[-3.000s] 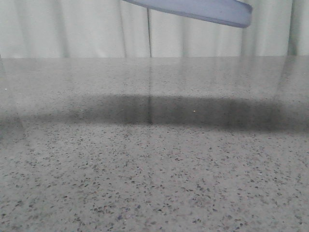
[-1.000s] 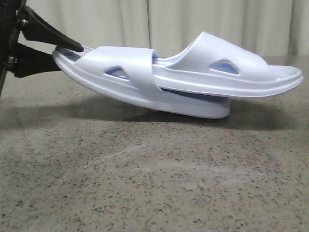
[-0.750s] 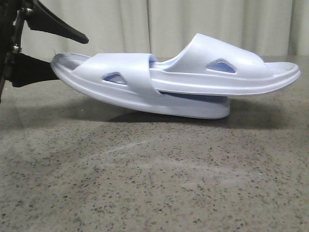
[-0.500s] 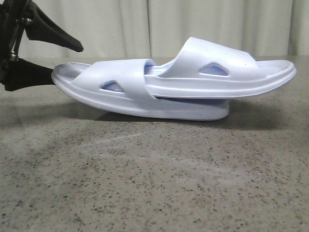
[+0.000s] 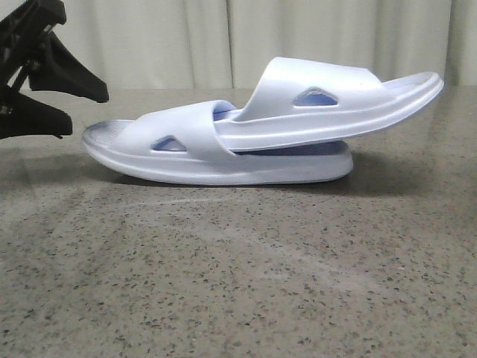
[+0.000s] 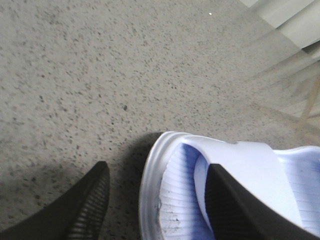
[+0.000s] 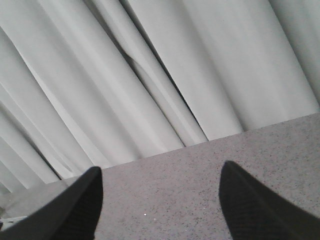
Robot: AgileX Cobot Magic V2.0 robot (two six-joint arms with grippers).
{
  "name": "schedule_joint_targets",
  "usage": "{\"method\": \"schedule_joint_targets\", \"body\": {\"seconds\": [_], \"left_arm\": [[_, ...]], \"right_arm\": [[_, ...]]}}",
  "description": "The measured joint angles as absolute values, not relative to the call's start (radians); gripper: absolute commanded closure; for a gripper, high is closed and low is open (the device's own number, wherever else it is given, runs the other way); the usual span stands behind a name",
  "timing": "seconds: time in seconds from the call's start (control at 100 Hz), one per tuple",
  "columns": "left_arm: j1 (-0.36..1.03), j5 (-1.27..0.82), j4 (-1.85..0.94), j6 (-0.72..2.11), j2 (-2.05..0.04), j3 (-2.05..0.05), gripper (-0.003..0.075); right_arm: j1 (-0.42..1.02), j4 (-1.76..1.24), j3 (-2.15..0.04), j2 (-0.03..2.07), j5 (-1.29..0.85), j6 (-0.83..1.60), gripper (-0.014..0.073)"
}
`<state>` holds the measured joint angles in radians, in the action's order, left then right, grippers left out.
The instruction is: Insert blue slippers together front up
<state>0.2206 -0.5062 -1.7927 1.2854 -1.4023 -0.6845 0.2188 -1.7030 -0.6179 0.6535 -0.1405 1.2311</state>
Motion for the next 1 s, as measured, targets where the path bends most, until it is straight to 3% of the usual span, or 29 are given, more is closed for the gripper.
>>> {"method": "schedule_joint_targets", "body": {"seconds": [0.41, 1.0], "left_arm": [[0.159, -0.486, -1.710, 1.381, -1.125, -0.684, 0.0347], [0.159, -0.367, -1.573, 1.390, -0.546, -0.457, 0.0347]], "right_arm": [[0.219, -1.501, -0.525, 0.595, -0.040, 1.233, 0.0171], [0.219, -1.337, -0.331, 0.185, -0.021, 1.252, 0.0172]]}}
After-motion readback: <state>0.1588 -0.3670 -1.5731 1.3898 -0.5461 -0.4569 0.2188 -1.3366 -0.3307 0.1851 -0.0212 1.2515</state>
